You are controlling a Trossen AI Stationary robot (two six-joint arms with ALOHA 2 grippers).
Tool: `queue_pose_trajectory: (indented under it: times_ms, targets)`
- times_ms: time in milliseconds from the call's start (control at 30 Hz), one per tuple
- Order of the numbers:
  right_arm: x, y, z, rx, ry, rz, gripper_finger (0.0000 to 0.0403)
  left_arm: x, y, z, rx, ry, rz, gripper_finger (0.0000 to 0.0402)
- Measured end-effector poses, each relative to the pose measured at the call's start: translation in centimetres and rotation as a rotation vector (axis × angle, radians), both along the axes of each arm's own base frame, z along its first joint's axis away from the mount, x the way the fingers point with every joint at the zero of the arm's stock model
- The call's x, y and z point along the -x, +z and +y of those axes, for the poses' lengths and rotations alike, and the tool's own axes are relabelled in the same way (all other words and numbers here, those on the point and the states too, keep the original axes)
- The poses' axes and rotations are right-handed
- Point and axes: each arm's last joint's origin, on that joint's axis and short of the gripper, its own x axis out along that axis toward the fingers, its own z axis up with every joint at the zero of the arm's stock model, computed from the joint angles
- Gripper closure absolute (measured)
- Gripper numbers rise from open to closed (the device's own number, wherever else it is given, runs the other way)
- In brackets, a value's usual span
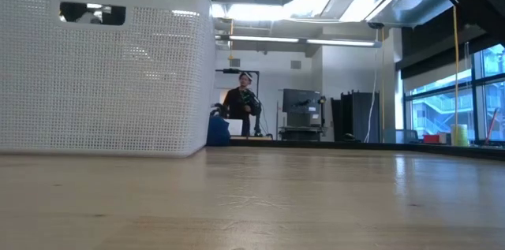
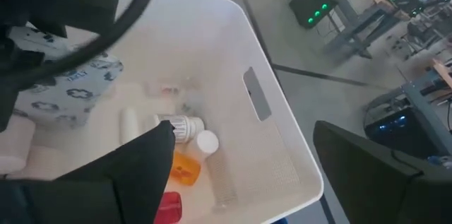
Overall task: Pick & place medical supplies in basket/bin
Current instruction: Put the mailer bag into the white bin
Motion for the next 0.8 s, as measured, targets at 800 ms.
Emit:
queue_pose_trajectory:
  times_ms: [800]
  targets:
    - [0.1, -0.2, 0.0, -0.004, -0.001, 0.023, 0.0066, -1.9, -1.6, 0.2, 0.057, 0.015, 0.025, 0.0175]
